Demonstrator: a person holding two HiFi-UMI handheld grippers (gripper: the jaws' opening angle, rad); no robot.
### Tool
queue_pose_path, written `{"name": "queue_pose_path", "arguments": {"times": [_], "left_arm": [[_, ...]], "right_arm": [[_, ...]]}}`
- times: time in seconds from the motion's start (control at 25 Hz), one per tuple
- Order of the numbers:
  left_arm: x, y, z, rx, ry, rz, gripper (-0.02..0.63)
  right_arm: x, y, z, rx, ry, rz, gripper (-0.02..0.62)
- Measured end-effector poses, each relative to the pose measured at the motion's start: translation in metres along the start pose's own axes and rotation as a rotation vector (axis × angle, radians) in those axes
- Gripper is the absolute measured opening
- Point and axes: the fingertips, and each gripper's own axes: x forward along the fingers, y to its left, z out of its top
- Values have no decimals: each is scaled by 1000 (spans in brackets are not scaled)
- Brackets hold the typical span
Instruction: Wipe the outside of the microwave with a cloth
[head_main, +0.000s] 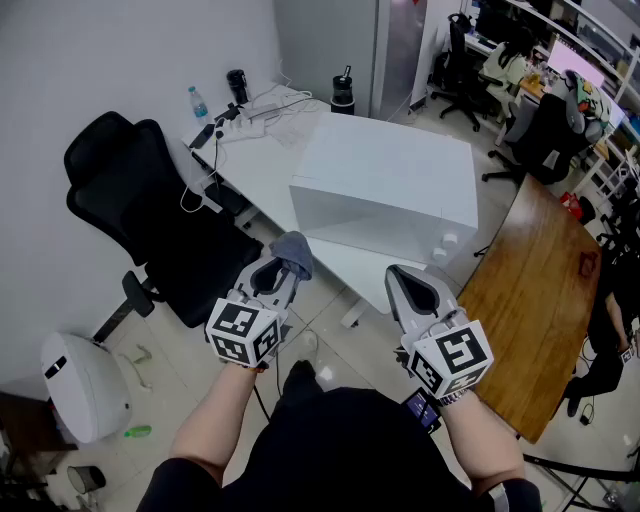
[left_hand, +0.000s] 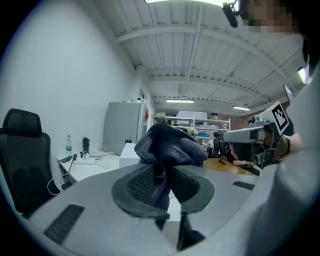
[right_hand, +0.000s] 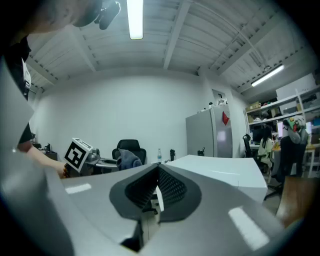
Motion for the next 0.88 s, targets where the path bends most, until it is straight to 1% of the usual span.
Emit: {"name": "queue_pose_path", "arguments": {"times": [0.28,0.44,0.64,0.88], "left_arm": [[45,71,-16,-22,37,17,77],[74,110,-31,-34,79,8,77],[107,145,-52,-29,132,-29,77],[145,173,-86,-46,207,-101,77]], "right_arm": [[66,-18,2,3,15,-11,0],[109,-28,8,7,14,-21,0],[158,-39,12,8,32,-40,0],[205,-48,14,10,61,-71,0]]}}
